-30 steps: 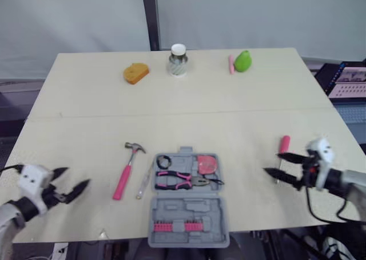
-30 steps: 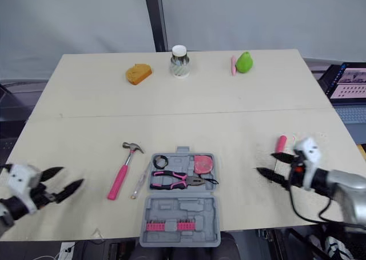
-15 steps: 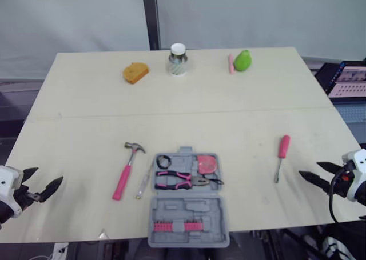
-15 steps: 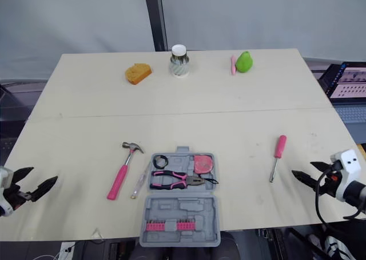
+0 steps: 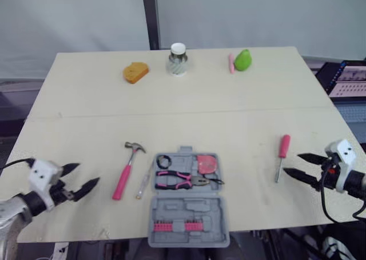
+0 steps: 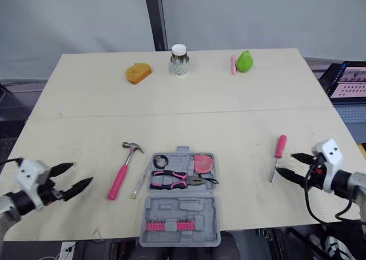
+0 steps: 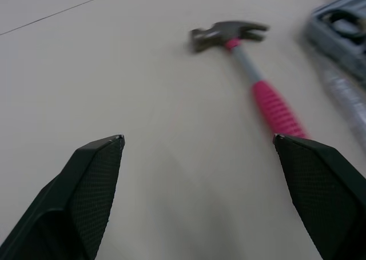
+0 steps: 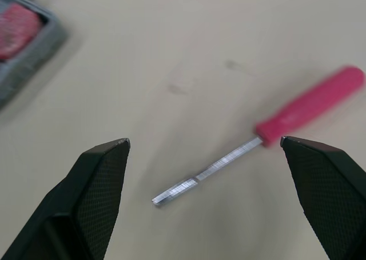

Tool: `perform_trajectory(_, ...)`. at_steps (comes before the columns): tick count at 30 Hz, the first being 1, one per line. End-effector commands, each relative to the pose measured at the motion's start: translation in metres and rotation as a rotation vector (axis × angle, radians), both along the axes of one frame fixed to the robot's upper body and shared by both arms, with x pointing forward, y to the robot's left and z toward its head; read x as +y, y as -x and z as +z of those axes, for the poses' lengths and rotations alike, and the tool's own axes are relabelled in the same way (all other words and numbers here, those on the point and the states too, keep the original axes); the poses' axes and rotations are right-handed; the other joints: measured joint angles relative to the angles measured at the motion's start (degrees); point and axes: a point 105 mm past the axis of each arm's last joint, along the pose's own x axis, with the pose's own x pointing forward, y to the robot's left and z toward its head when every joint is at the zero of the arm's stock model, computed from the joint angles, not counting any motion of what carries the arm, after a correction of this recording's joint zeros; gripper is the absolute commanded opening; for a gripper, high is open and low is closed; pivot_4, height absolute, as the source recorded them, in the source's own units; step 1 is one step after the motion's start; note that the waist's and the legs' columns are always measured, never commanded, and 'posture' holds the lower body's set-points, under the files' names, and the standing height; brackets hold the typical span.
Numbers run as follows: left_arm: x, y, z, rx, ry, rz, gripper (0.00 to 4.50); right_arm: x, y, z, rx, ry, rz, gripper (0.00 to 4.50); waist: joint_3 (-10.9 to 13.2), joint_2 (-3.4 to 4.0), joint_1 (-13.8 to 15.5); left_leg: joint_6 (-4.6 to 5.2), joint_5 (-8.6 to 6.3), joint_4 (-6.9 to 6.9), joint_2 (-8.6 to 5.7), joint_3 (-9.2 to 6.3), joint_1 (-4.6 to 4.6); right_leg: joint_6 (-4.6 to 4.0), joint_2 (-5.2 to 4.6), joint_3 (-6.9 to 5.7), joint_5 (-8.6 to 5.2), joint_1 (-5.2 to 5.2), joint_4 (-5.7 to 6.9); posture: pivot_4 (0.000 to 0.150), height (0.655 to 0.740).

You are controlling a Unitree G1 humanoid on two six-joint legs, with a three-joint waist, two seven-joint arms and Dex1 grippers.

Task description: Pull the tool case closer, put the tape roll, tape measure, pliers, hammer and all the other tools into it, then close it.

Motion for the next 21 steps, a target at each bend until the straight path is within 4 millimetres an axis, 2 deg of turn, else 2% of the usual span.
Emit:
perform_trajectory(1,-0.03,0.009,0.002,0.071,0.021,-0.116,3.14,0.039,0.013,0.011,0.028,-0.014,0.157,3.6,0.0,0.0,0.3,0.0,0.0,-0.01,0.0,0.0,-0.02,0.0,0.0,0.0,0.0,-0.01,-0.02,0.15,0.74)
perform_trajectory(3,-0.051,0.016,-0.003,0.145,0.038,-0.201,2.1,0.071,0.022,0.005,0.059,0.013,0.269,2.52,0.0,0.0,0.4,0.0,0.0,-0.01,0.0,0.01,-0.02,0.0,0.02,0.01,0.0,0.0,-0.04,0.15,0.74)
perform_trajectory(4,-0.063,0.02,-0.007,0.184,0.043,-0.25,1.71,0.087,0.025,0.0,0.074,0.038,0.329,2.17,0.0,0.0,0.5,0.0,0.0,0.01,0.01,0.01,-0.01,0.0,0.02,0.02,0.0,0.0,-0.03,0.15,0.74)
perform_trajectory(5,-0.071,0.024,-0.009,0.211,0.045,-0.282,1.01,0.097,0.029,-0.004,0.082,0.055,0.368,1.43,0.0,0.0,0.6,-0.01,0.0,0.02,0.0,0.02,0.02,0.0,0.02,0.05,0.0,0.01,-0.02,0.15,0.74)
perform_trajectory(6,-0.078,0.025,-0.011,0.228,0.053,-0.305,0.67,0.108,0.029,-0.009,0.087,0.069,0.395,1.1,0.0,0.0,0.8,-0.01,0.0,0.03,0.0,0.03,0.02,0.0,0.03,0.06,0.0,0.01,-0.02,0.15,0.74)
perform_trajectory(7,-0.084,0.025,-0.013,0.239,0.063,-0.322,0.1,0.118,0.031,-0.014,0.09,0.089,0.428,0.52,0.0,0.0,0.9,0.0,0.0,0.03,0.0,0.03,0.02,0.0,0.02,0.07,0.0,0.01,-0.03,0.15,0.74)
perform_trajectory(8,-0.088,0.024,-0.016,0.253,0.066,-0.336,0.0,0.125,0.031,-0.019,0.093,0.104,0.446,0.24,0.0,0.0,0.9,-0.01,0.0,0.03,-0.01,0.02,0.01,0.0,0.02,0.07,0.0,0.0,-0.03,0.15,0.74)
perform_trajectory(9,-0.091,0.024,-0.017,0.264,0.067,-0.344,0.0,0.13,0.031,-0.022,0.095,0.115,0.457,0.1,0.0,-0.01,1.0,-0.01,0.0,0.03,-0.02,0.03,0.01,0.0,0.02,0.07,0.0,-0.01,-0.04,0.15,0.74)
perform_trajectory(14,-0.103,0.015,-0.028,0.277,0.042,-0.363,0.0,0.148,0.026,-0.035,0.088,0.182,0.492,0.1,0.0,-0.02,1.2,-0.01,0.0,0.1,-0.04,-0.02,-0.03,0.0,0.02,0.04,0.0,0.0,-0.03,0.15,0.74)
perform_trajectory(21,-0.124,0.016,-0.041,0.326,0.007,-0.424,0.0,0.155,0.022,-0.037,0.064,0.249,0.502,0.1,0.0,-0.02,1.1,-0.01,0.01,0.07,-0.03,-0.02,-0.05,0.0,0.03,0.02,0.0,-0.02,-0.02,0.15,0.74)
